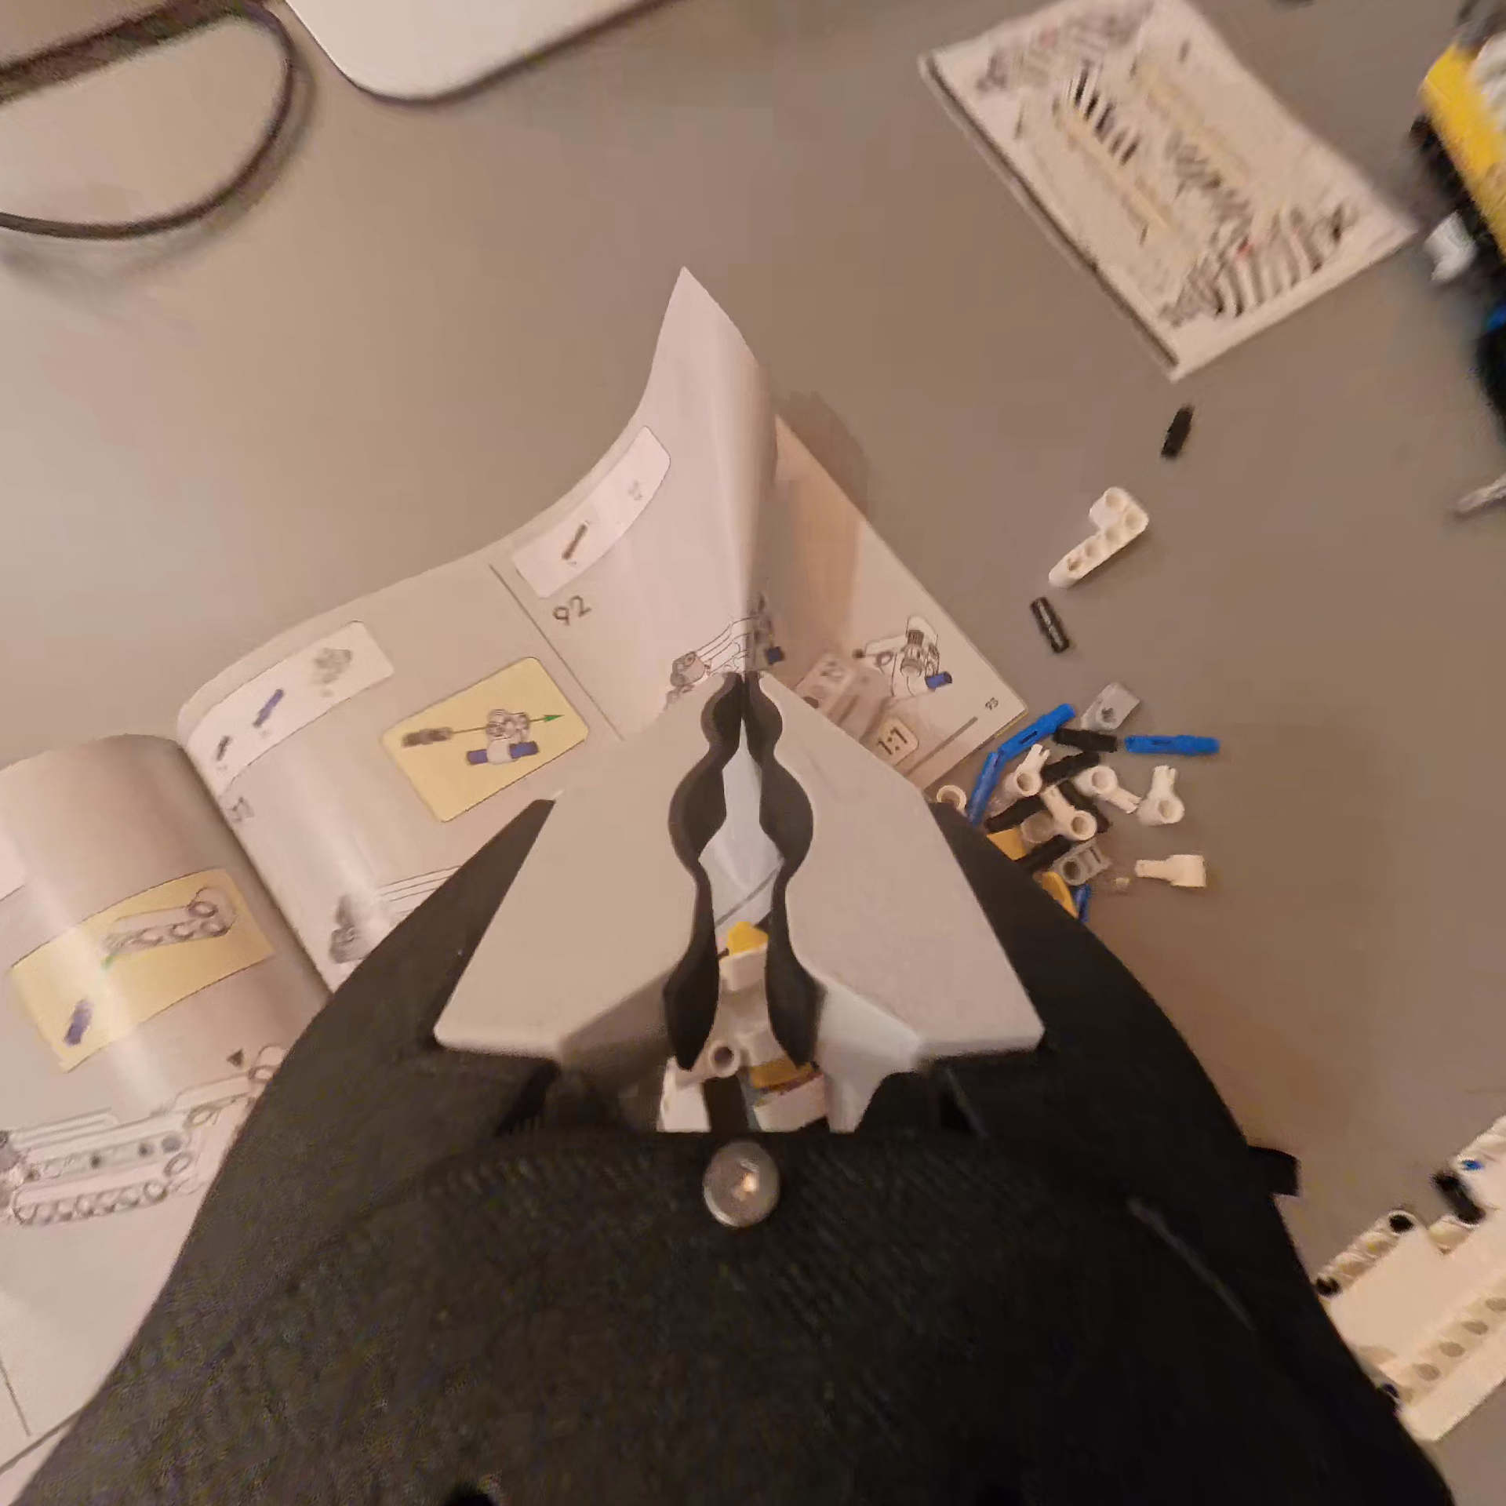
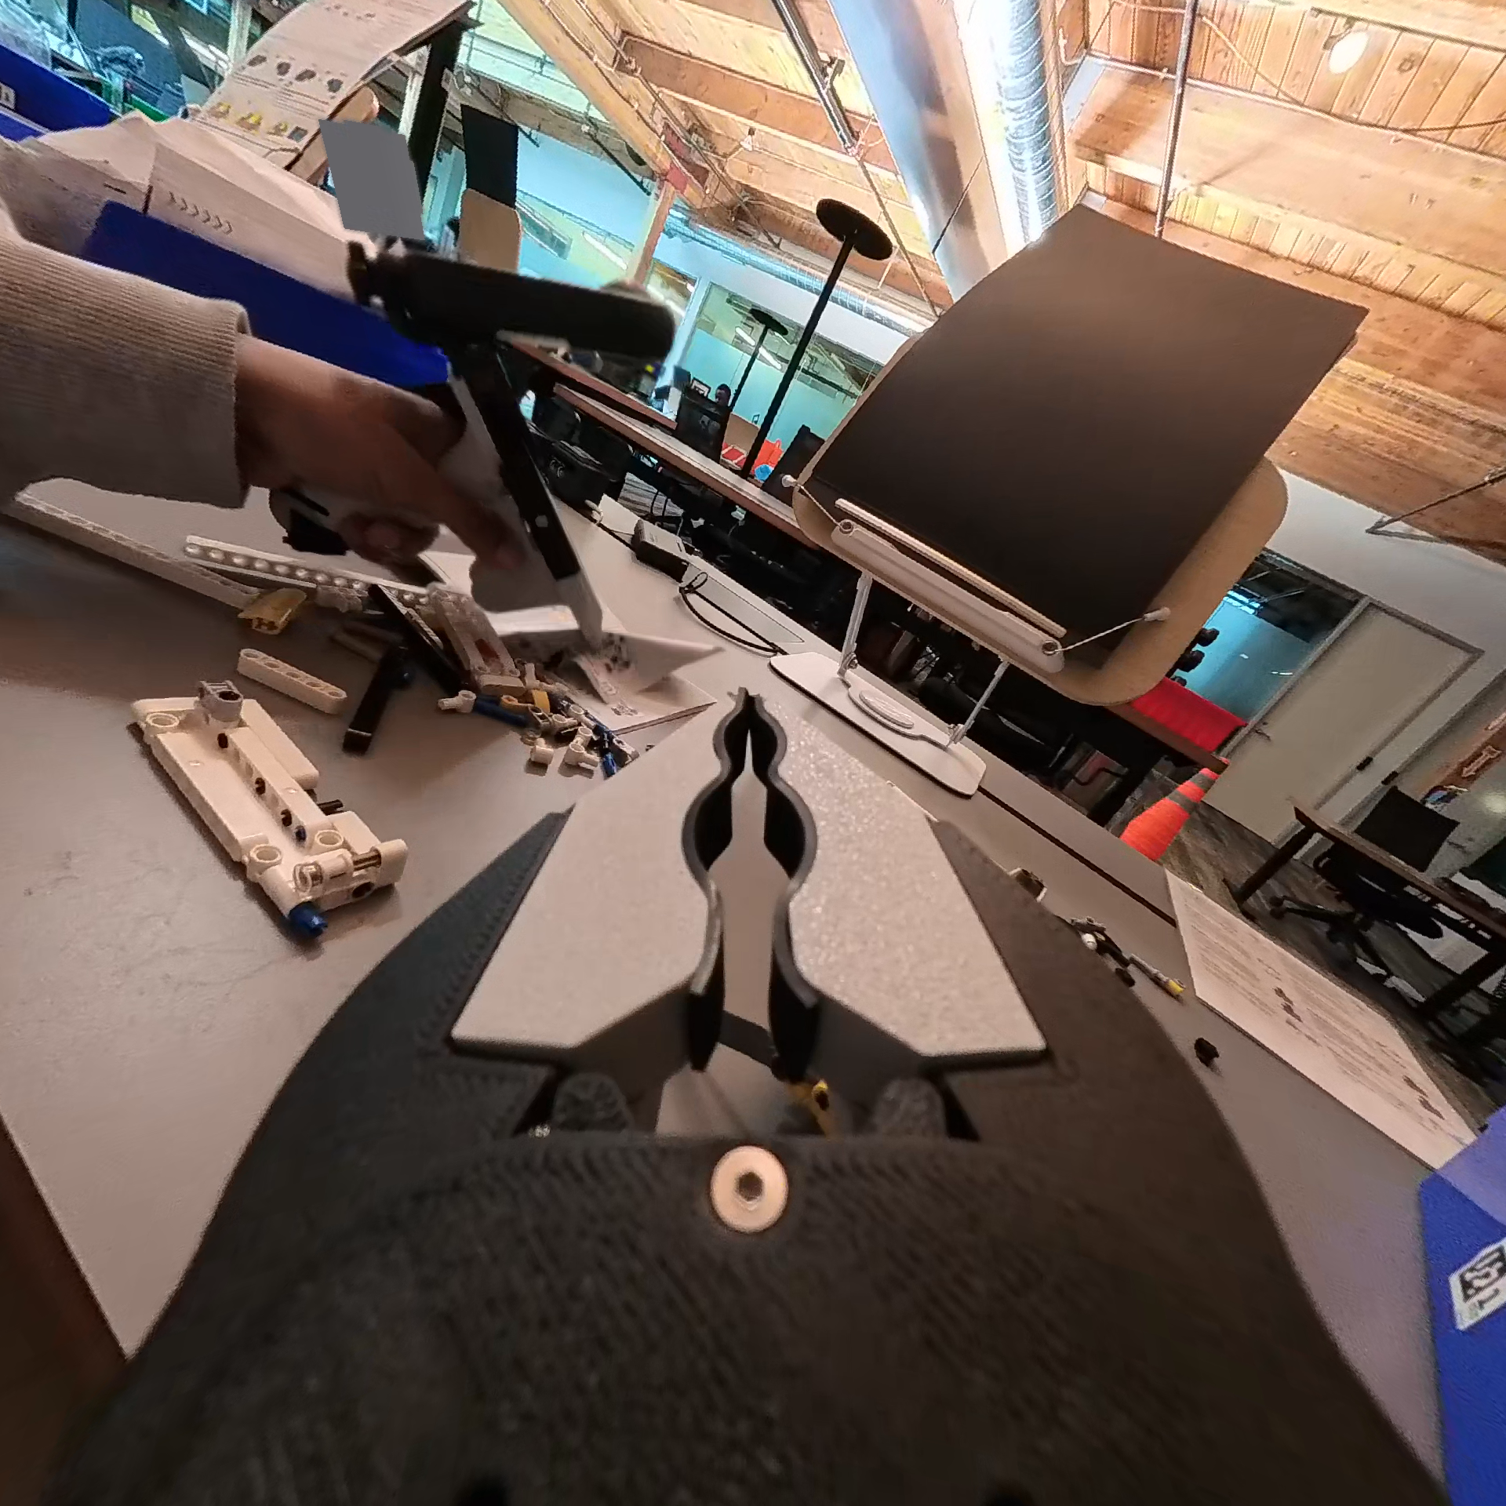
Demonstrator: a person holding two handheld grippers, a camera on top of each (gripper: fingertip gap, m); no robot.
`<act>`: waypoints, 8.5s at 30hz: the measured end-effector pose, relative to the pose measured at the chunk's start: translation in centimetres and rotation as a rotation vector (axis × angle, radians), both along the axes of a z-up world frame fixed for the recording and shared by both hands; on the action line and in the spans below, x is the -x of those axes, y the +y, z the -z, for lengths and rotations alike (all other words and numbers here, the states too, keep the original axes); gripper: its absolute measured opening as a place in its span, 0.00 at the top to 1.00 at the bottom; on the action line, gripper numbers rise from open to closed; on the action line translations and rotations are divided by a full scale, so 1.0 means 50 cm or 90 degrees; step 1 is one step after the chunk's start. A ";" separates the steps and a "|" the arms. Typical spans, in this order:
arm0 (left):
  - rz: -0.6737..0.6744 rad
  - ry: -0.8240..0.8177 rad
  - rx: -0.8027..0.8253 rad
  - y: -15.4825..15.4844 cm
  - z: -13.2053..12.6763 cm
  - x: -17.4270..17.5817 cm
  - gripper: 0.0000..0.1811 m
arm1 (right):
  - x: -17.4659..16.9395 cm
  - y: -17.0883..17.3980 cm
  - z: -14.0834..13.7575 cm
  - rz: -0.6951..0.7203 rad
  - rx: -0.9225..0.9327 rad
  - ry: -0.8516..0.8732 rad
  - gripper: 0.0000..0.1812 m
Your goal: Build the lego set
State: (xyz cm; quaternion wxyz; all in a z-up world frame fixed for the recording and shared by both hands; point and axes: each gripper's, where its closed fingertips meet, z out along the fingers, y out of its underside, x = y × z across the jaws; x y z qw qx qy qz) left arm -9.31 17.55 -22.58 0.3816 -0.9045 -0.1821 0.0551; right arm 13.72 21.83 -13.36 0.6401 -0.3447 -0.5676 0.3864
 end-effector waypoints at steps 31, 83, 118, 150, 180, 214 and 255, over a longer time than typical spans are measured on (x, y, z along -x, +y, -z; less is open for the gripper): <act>-0.157 -0.018 -0.272 -0.265 -0.095 0.107 0.86 | 0.023 0.006 0.028 0.076 -0.097 -0.044 1.00; -0.167 -0.049 -0.449 -0.324 -0.121 0.133 1.00 | 0.021 0.015 0.016 0.124 -0.194 0.030 1.00; -0.321 -0.039 -0.407 -0.363 -0.093 0.190 1.00 | 0.063 0.027 0.101 0.188 -0.357 -0.132 1.00; -0.358 -0.013 -0.369 -0.382 -0.084 0.204 1.00 | 0.077 0.005 0.142 0.162 -0.446 -0.189 1.00; -0.321 -0.036 -0.385 -0.364 -0.086 0.189 1.00 | 0.057 -0.088 0.099 -0.003 -0.322 -0.093 1.00; -0.377 -0.025 -0.438 -0.397 -0.100 0.214 1.00 | 0.086 -0.035 0.155 0.097 -0.419 -0.194 1.00; -0.367 -0.010 -0.432 -0.391 -0.104 0.213 1.00 | 0.057 -0.041 0.074 0.094 -0.328 -0.050 1.00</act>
